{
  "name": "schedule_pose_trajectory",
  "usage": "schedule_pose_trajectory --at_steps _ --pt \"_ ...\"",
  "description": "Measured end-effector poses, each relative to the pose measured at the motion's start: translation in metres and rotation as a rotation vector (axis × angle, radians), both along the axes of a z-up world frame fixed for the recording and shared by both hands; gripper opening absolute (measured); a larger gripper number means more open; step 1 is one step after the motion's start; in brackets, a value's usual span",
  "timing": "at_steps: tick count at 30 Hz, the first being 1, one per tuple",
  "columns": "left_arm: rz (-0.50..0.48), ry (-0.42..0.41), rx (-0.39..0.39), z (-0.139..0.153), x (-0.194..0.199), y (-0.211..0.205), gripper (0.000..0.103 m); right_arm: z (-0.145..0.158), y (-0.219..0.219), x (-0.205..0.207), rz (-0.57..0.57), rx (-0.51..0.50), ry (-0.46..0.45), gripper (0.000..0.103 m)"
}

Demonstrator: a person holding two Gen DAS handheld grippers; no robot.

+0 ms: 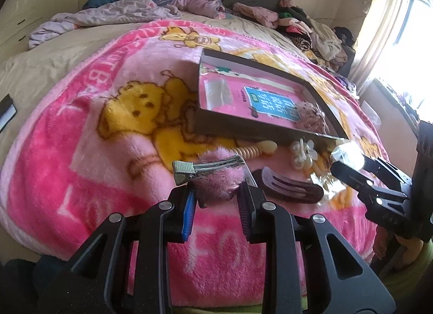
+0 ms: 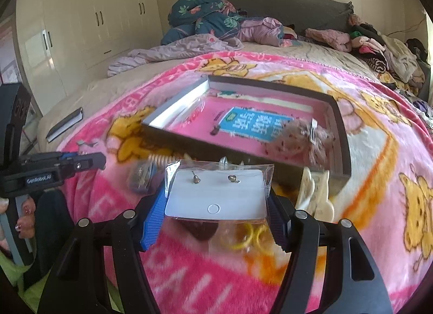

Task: Organize jewelry
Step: 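Carry the earring card and fluffy clip into the grey box while both tools release them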

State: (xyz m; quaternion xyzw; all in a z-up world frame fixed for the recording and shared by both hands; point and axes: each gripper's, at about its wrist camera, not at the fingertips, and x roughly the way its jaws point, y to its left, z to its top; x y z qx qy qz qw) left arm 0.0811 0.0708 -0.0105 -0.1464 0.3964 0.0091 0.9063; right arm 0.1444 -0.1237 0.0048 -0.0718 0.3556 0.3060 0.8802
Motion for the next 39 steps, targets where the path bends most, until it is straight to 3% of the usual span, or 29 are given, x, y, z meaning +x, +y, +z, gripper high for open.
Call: schedule_pose_trajectory --at_steps 14,39 --pt "0.011 -0.029 -0.017 0.017 0.037 0.011 0.020 0.011 -0.006 0.038 -0.072 0.041 -0.012 0.063" --pt "-0.110 -0.033 0.021 0.029 0.140 -0.032 0.020 0.020 -0.051 0.096 -0.214 0.065 -0.032 0.063"
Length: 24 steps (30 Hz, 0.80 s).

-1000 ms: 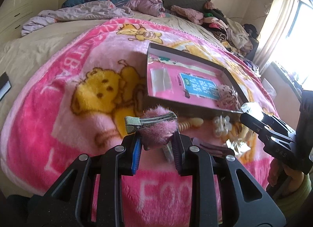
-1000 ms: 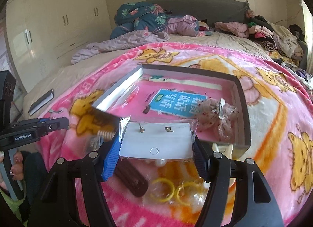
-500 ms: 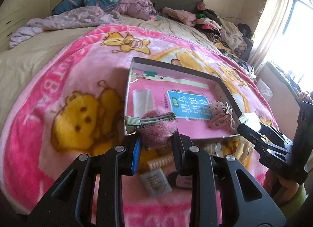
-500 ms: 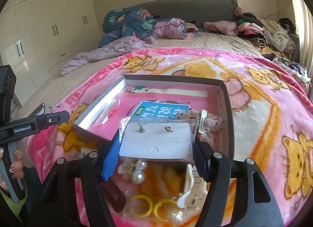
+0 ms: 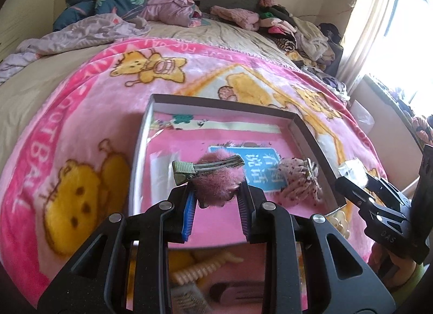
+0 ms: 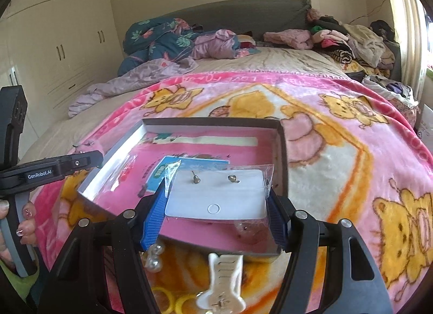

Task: Organize jewelry
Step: 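Carry the earring card and fluffy clip into the grey box while both tools release them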

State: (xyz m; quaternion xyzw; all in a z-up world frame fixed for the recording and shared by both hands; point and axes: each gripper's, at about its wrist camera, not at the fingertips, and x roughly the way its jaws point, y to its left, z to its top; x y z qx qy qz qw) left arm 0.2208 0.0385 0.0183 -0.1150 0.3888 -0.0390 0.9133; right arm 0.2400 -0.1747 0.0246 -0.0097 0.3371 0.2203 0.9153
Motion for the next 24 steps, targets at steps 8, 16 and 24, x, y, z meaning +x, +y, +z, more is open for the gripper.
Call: schedule_pose_trajectory --at_steps 8,16,24 --pt "-0.035 0.038 0.011 -0.014 0.025 -0.012 0.020 0.002 -0.006 0.007 -0.032 -0.021 -0.013 0.063" --pt "-0.077 0.097 0.028 -0.037 0.047 -0.022 0.020 -0.002 -0.008 0.019 -0.058 -0.038 -0.008 0.063" --pt "-0.088 0.138 0.031 -0.054 0.063 -0.021 0.020 -0.026 0.005 0.027 -0.034 -0.074 0.043 0.063"
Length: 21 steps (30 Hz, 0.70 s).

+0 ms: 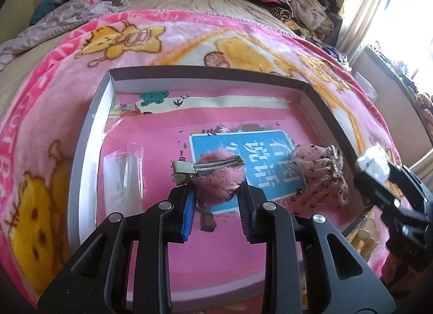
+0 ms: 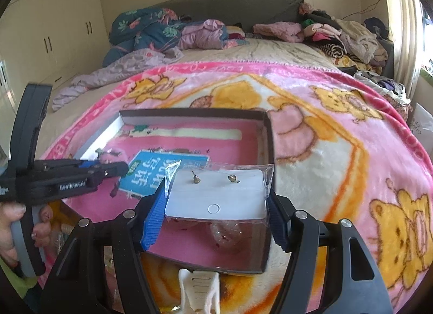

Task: Organize jewelry
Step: 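Carry the earring card and fluffy clip into the grey box while both tools release them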

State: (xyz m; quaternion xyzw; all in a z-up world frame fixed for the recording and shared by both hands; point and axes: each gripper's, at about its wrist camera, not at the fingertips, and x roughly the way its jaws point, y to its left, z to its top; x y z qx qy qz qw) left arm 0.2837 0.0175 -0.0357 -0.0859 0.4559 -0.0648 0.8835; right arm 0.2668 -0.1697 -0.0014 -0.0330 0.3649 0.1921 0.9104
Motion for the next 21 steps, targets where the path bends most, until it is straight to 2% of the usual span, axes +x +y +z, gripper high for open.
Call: schedule_pose_trajectory --at_steps 5,13,18,21 --pt "0.008 0.016 0.012 -0.008 0.004 0.006 0.020 -0.012 0.014 0.001 0.029 -0.022 0.024 0.063" --pt "0.017 0.014 0.007 -0.007 -0.001 0.013 0.033 -0.025 0.029 0.000 0.061 -0.029 0.066 0.066" --pt "0.019 -0.002 0.013 -0.003 -0.009 0.013 0.045 -0.021 0.031 -0.008 0.074 -0.023 0.058 0.076" --pt "0.028 -0.005 0.002 0.000 -0.013 0.015 0.046 -0.017 0.028 -0.014 0.070 -0.023 0.047 0.079"
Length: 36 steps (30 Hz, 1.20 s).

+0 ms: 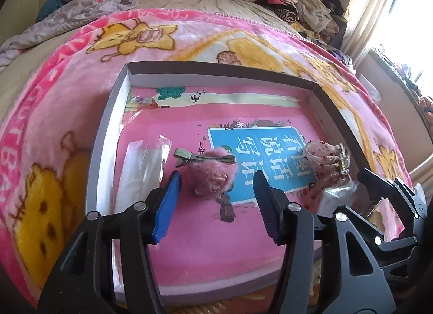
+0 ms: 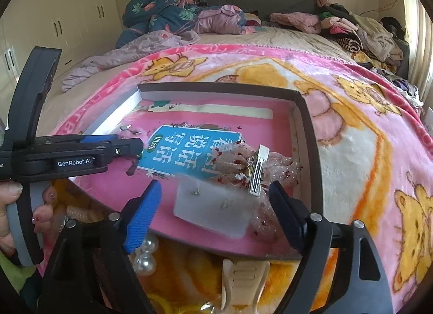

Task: Organize jewelry
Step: 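Carry the earring card and fluffy clip into the grey box while both tools release them, then withdraw both tools from the box back over the blanket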

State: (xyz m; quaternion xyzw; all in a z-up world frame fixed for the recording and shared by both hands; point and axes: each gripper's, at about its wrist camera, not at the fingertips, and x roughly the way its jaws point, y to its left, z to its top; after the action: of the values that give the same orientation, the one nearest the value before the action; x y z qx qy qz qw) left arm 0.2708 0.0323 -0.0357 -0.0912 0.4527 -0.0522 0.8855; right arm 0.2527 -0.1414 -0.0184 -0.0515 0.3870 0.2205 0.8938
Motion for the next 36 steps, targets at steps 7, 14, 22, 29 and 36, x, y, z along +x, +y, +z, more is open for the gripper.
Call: schedule_pose_trajectory --at_steps 7,14,22,29,36 --pt "0.003 -0.043 0.003 0.019 -0.019 0.000 0.057 0.015 -0.012 -0.013 -0.034 0.004 -0.030 0.085" --pt "0.002 -0.080 0.014 0.041 -0.041 0.000 0.071 0.033 -0.025 -0.033 -0.084 0.014 -0.072 0.094" --pt "0.005 -0.099 0.017 0.053 -0.057 0.004 0.080 0.047 -0.035 -0.053 -0.125 0.017 -0.090 0.094" --pt "0.017 -0.125 0.014 0.064 -0.076 0.010 0.080 0.060 -0.034 -0.068 -0.126 0.018 -0.113 0.094" --pt "0.039 -0.147 0.018 0.073 -0.095 0.019 0.080 0.069 -0.030 -0.084 -0.095 0.019 -0.130 0.094"
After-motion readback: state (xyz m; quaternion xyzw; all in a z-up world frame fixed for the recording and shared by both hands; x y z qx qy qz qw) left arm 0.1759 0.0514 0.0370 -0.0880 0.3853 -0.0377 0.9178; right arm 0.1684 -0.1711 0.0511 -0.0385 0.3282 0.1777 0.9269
